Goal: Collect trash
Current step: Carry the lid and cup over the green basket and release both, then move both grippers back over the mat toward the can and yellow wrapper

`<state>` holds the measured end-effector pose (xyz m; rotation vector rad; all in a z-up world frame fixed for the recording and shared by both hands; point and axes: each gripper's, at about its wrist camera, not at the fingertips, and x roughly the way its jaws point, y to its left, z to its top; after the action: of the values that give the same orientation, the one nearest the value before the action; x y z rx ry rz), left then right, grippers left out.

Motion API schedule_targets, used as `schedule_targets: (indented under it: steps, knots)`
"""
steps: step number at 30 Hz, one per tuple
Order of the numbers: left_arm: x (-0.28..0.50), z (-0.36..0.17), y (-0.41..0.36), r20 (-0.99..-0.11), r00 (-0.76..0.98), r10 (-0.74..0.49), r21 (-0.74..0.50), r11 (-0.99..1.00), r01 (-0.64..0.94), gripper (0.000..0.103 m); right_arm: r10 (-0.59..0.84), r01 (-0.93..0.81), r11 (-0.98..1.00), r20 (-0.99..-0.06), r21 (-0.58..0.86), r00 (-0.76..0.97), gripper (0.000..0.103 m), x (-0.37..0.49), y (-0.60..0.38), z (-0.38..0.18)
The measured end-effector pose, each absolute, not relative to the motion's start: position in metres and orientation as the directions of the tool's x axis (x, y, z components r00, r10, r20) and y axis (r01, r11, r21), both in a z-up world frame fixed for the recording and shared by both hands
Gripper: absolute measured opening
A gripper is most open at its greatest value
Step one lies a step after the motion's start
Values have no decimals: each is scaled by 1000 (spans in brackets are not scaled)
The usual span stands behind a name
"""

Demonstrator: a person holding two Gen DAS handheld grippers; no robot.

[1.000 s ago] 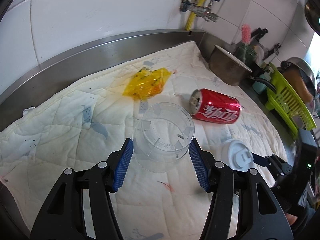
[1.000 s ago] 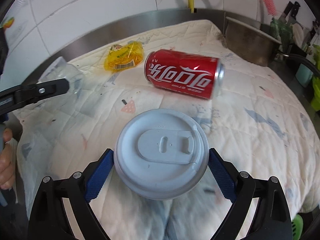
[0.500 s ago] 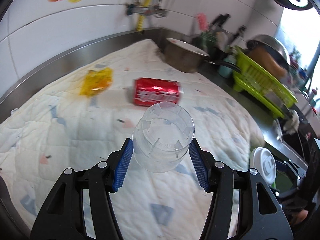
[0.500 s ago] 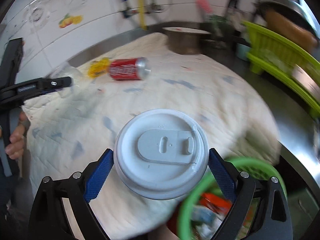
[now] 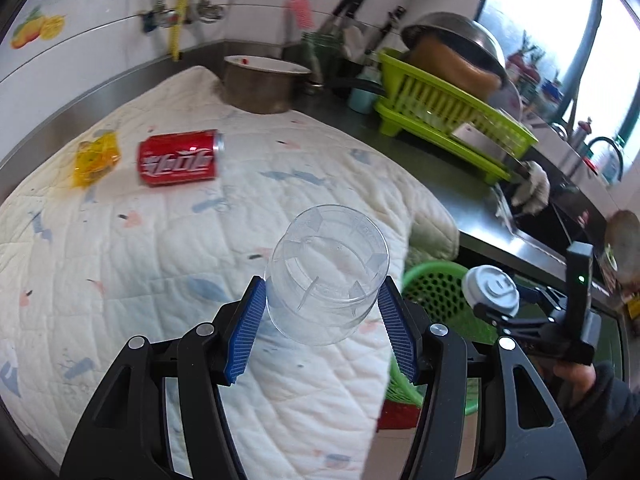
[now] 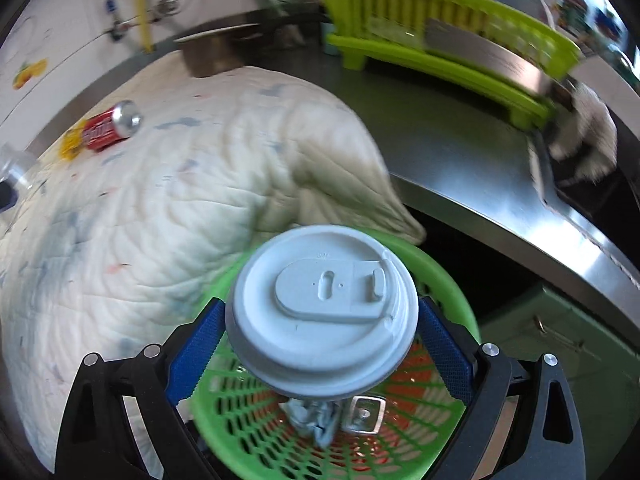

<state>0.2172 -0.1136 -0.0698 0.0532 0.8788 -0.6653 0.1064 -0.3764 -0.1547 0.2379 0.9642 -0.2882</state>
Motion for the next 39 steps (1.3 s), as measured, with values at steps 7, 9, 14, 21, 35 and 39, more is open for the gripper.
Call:
schedule_targets:
  steps: [7, 9, 14, 21, 35, 39]
  knots:
    - [192, -76, -161, -744, 382, -548, -215, 738, 640, 57, -159, 394, 915, -821, 87, 549, 92, 76, -396, -151]
    - [186, -79, -172, -749, 360, -556, -220, 721, 657, 57, -159, 396, 913, -812, 96, 562, 92, 69, -397, -145]
    - [170, -94, -207, -773, 295, -561, -226, 679, 698, 57, -171, 405, 908, -781, 111, 600, 92, 47, -399, -128]
    - [155, -123, -247, -825, 206, -527, -233, 648, 725, 58, -180, 422, 893, -739, 154, 650, 92, 16, -403, -105]
    - [141, -148, -274, -865, 136, -484, -238, 633, 737, 75, -178, 416, 890, -697, 187, 695, 92, -1, -407, -85]
    - [146, -142, -264, -858, 146, -492, -246, 644, 725, 76, -170, 404, 894, -690, 192, 703, 92, 4, -403, -84]
